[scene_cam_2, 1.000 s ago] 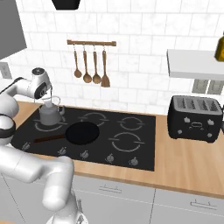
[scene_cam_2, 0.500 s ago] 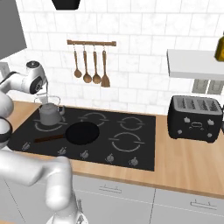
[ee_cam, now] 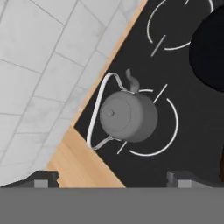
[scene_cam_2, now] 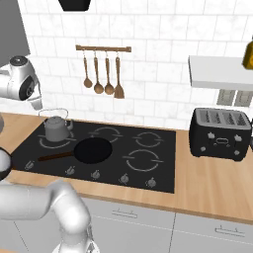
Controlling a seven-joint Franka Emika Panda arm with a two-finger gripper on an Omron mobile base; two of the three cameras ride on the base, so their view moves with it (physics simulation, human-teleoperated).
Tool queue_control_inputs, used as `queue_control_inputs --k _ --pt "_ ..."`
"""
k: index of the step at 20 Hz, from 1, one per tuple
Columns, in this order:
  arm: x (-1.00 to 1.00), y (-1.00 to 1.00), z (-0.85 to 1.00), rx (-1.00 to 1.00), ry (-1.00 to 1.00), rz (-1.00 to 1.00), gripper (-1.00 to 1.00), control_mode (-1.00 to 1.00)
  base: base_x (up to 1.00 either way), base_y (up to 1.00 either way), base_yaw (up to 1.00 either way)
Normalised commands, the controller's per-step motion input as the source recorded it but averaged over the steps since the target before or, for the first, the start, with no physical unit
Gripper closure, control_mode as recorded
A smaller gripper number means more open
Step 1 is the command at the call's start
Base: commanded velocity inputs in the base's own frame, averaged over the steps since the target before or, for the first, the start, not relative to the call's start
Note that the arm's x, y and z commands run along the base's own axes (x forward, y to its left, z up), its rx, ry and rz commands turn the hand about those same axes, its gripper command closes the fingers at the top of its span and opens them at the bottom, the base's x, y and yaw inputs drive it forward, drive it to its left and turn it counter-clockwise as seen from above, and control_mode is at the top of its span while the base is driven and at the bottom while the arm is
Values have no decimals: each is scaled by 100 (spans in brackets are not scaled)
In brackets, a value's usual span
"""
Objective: Pick the kettle from the counter and place it on a stove burner. Then turn the burner on.
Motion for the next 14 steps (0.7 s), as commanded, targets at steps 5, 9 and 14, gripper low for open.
queue_control_inputs --k 5,9,14 --pt "-100 18 34 -1 -10 24 -100 -100 0 0 0" --pt "-100 22 2 -8 -3 37 -100 -100 0 0 0" --pt "-100 18 -25 -13 0 46 -100 -100 0 0 0"
